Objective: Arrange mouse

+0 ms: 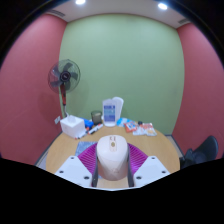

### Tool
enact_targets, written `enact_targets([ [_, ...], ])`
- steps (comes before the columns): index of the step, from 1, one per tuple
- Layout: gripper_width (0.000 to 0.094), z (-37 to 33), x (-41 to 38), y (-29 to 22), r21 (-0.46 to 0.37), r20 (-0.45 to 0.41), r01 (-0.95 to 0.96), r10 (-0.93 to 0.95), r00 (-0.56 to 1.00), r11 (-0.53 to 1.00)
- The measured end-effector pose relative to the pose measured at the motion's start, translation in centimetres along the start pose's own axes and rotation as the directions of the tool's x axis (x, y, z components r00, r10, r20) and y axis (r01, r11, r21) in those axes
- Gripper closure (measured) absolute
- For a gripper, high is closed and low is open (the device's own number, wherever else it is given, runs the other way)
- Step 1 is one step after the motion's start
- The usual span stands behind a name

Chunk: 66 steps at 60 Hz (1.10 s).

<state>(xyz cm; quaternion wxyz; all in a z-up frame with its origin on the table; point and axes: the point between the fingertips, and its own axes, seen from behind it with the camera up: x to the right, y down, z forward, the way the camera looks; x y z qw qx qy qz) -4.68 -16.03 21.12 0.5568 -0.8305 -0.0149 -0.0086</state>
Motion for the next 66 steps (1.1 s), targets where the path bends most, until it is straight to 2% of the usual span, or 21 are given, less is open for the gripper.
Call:
enact_targets([
  [6, 0.0541, 4.0, -0.9, -5.5, 0.068, 0.04, -0.009, 0.006, 0.999, 0.998],
  [12, 0.0543, 10.2, -2.1, -5.1, 0.03, 0.064, -0.008, 0.006, 0.998, 1.0],
  [22, 0.0542, 18.9, -3.4, 5.1, -0.183, 0.078, -0.024, 0.039, 0.996, 0.983],
  [27, 0.0533, 21.1, -3.8, 9.4, -0.252, 0.085, 0.002, 0.02, 0.996, 0.968],
  [34, 0.0455, 22.6, -4.1, 13.2, -0.312, 0.094, 0.018, 0.012, 0.995, 0.95],
  [40, 0.0358, 22.5, -4.1, 14.2, -0.334, 0.096, 0.038, -0.006, 0.995, 0.942],
  [44, 0.0154, 21.8, -4.3, 13.8, -0.334, 0.097, 0.051, -0.02, 0.995, 0.941],
  [45, 0.0066, 21.5, -4.4, 13.6, -0.332, 0.1, 0.053, -0.02, 0.995, 0.942],
  [49, 0.0105, 19.9, -4.6, 12.4, -0.327, 0.101, 0.056, -0.024, 0.995, 0.943],
  [66, 0.0094, 7.2, -5.2, 5.8, -0.247, 0.046, 0.055, -0.045, 0.998, 0.968],
])
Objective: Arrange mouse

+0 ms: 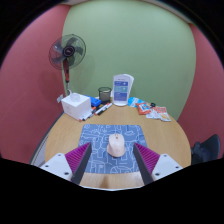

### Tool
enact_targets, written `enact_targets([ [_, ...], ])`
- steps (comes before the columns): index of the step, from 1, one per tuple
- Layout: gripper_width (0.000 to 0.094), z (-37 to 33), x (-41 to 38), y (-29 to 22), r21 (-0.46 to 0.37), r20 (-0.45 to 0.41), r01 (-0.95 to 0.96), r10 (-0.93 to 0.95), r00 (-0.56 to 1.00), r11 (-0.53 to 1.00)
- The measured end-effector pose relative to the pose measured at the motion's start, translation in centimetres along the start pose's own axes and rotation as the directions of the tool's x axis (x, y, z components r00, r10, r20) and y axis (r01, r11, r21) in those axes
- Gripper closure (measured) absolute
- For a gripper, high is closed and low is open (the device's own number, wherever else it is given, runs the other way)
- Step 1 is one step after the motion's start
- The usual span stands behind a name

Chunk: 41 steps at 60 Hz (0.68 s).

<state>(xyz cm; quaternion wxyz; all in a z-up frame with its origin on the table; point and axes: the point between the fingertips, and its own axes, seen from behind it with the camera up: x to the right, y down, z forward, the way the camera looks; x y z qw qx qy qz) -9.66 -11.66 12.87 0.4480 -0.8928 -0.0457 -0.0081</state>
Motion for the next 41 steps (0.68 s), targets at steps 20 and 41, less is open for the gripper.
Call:
enact_targets([
  [20, 0.0095, -13.3, -0.8, 1.3, 0.046, -0.077, 0.006, -0.002, 0.997, 0.999],
  [41, 0.0095, -17.8, -2.2, 2.0, 0.069, -0.074, 0.023, -0.018, 0.997, 0.997],
])
